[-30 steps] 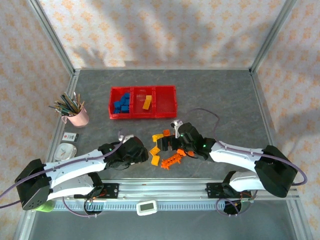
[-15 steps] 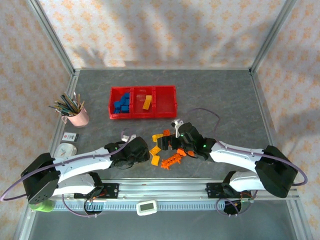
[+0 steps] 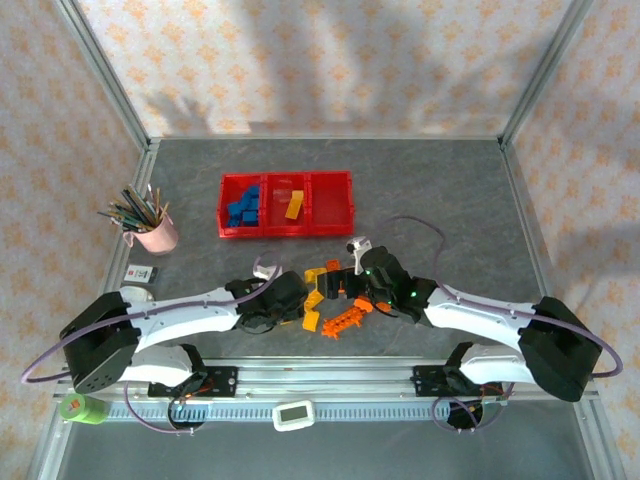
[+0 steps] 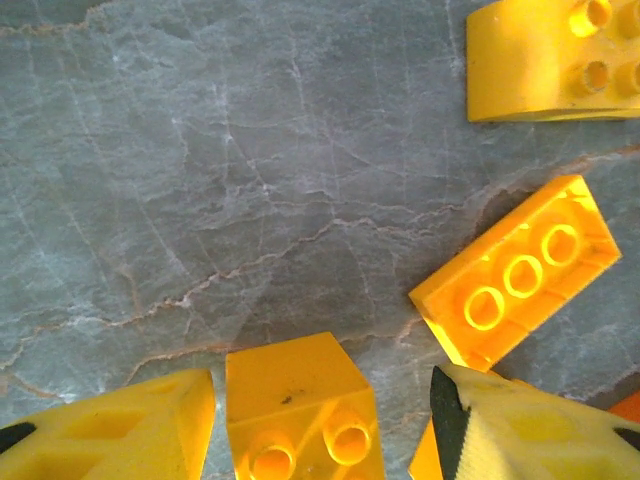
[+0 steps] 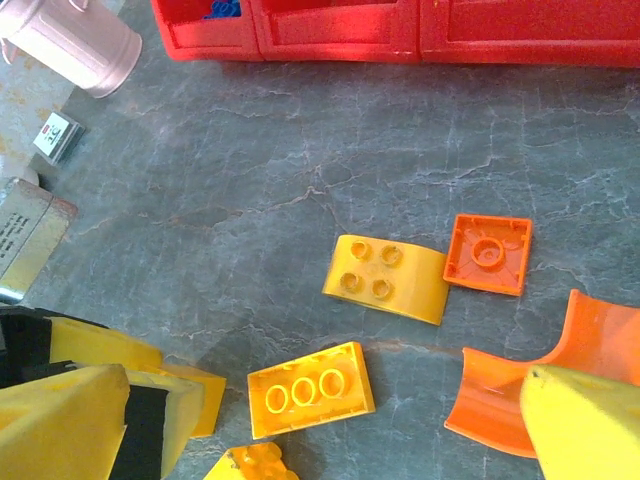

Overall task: Sort the legos into containers by color
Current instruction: Pick up the lego from the middle-left of the table, then place the lego in the container.

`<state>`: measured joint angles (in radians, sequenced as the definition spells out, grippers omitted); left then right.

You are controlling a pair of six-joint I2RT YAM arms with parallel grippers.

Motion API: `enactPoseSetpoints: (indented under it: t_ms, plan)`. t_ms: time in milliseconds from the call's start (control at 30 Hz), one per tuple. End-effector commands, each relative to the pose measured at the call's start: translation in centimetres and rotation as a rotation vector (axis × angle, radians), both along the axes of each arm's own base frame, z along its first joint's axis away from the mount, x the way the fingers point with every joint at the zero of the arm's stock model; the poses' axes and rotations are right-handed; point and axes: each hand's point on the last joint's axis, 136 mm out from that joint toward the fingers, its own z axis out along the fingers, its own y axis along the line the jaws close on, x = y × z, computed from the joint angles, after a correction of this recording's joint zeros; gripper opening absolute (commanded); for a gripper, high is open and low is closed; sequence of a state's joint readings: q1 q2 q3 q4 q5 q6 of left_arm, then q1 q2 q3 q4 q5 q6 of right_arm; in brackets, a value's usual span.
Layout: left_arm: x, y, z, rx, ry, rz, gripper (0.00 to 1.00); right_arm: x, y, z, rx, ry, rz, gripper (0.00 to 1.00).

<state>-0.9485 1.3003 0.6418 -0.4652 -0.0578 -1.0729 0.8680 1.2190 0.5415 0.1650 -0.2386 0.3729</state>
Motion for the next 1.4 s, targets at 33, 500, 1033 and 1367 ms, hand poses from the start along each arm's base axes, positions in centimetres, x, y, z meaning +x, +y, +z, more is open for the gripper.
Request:
enactPoseSetpoints:
  t_ms: [33, 500, 1033, 1367]
  plan:
    - [0.0, 0.2, -0.1, 0.075, -0.006, -0.017, 0.58, 0.2, -0.4, 0.3, -0.005, -0.027, -0.023, 1.0]
    - [-0.1, 1.1, -0.2, 0.133, -0.017, -0.008, 0.33, 0.3, -0.7, 0.4, 0.0, -0.032, -0.035, 1.0]
    - [5.0, 3.9, 7.5, 0.157, -0.227, 0.079, 0.22, 2.8, 0.2, 4.7, 0.093, -0.037, -0.086, 1.0]
    - [14.5, 8.7, 13.8, 0.246, -0.388, 0.173, 0.21, 6.1, 0.0, 4.2, 0.103, -0.002, -0.129, 1.0]
